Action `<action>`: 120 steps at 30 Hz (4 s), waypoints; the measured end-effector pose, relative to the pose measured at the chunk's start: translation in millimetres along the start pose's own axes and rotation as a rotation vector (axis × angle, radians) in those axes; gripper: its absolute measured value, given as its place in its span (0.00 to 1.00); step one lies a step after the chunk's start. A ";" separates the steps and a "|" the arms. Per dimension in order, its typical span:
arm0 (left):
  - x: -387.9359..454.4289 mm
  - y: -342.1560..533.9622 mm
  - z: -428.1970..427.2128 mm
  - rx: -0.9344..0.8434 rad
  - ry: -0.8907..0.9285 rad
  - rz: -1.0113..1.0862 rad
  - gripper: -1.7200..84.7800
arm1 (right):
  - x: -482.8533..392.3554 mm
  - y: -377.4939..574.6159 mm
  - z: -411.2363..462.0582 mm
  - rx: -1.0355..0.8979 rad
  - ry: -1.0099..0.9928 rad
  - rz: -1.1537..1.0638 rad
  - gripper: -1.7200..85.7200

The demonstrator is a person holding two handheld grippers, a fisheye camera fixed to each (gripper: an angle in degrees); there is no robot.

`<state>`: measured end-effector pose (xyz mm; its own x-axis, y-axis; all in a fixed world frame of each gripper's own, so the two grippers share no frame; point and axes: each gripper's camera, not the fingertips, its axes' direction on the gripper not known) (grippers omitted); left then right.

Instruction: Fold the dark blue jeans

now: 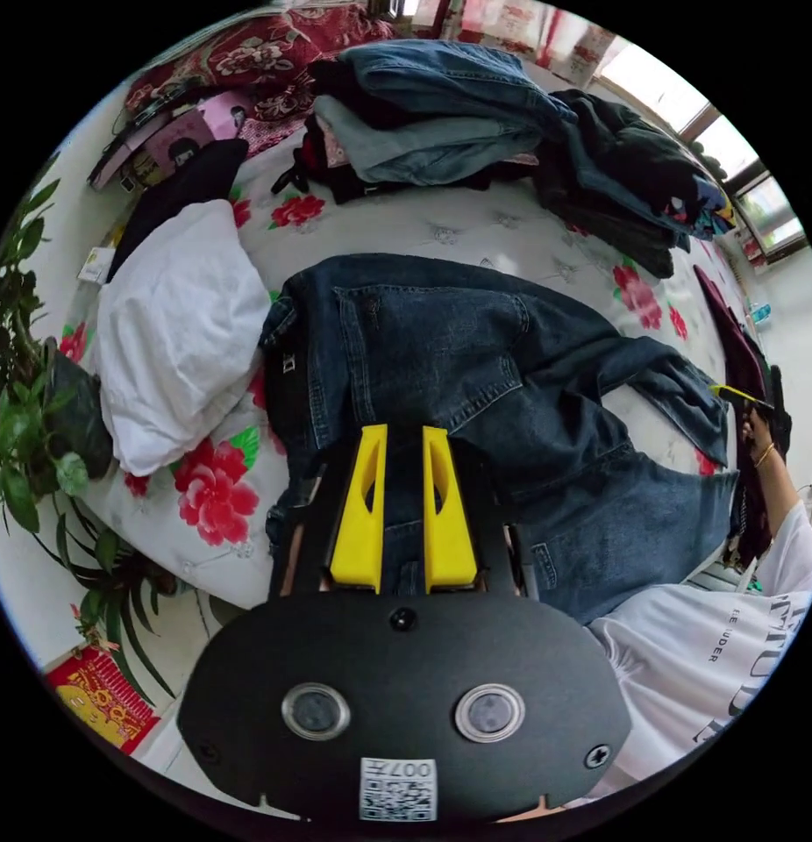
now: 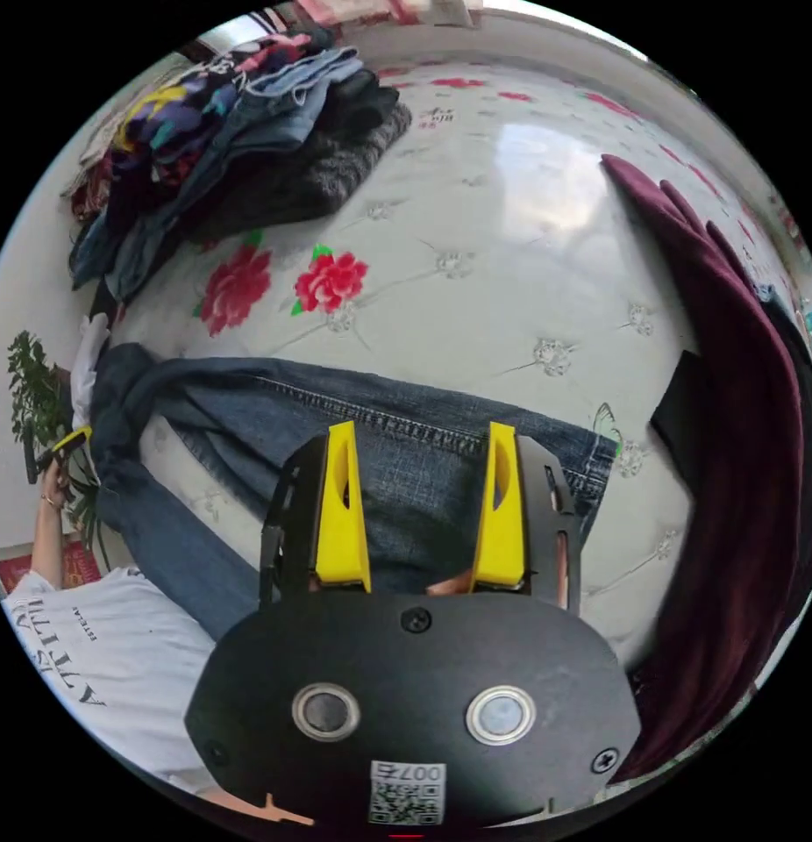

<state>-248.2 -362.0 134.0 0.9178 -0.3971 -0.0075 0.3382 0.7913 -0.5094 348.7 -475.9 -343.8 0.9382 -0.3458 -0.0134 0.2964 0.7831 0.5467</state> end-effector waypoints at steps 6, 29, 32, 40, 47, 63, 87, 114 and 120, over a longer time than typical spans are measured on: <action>14.0 -54.9 49.2 -0.115 -0.030 0.010 0.10 | -32.0 -3.8 11.6 0.012 0.051 -0.099 0.06; 54.3 -122.2 42.9 0.004 0.033 0.034 0.08 | 19.5 123.3 -64.5 0.472 -0.007 0.218 0.12; 61.5 -138.6 58.4 -0.039 0.012 -0.003 0.08 | -7.1 71.1 -48.1 0.415 0.032 0.082 0.13; 79.7 -150.8 79.0 -0.066 -0.077 0.014 0.07 | -42.6 -60.3 35.1 0.156 0.126 -0.046 0.09; 86.0 -152.3 80.0 -0.062 -0.090 0.006 0.07 | 90.4 -19.7 -63.3 0.478 0.230 0.462 0.04; 67.4 5.1 33.8 0.030 -0.011 -0.086 0.08 | -128.6 140.3 37.8 0.107 -0.061 -0.237 0.08; 59.0 -181.0 51.8 -0.028 -0.012 0.197 0.15 | -12.9 -109.3 -27.7 0.186 0.123 0.100 0.12; -31.9 260.2 -134.7 0.599 0.239 0.083 0.02 | -77.8 408.6 -153.2 0.688 0.038 0.244 0.03; -71.8 344.9 -16.0 0.162 0.262 -0.179 0.08 | -84.8 501.1 -43.2 0.344 -0.015 0.467 0.08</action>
<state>-200.9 -68.1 -54.9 0.7631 -0.6257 -0.1617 0.5371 0.7532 -0.3796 425.4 -31.8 -104.8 0.9522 -0.0139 0.3052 -0.2255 0.6421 0.7327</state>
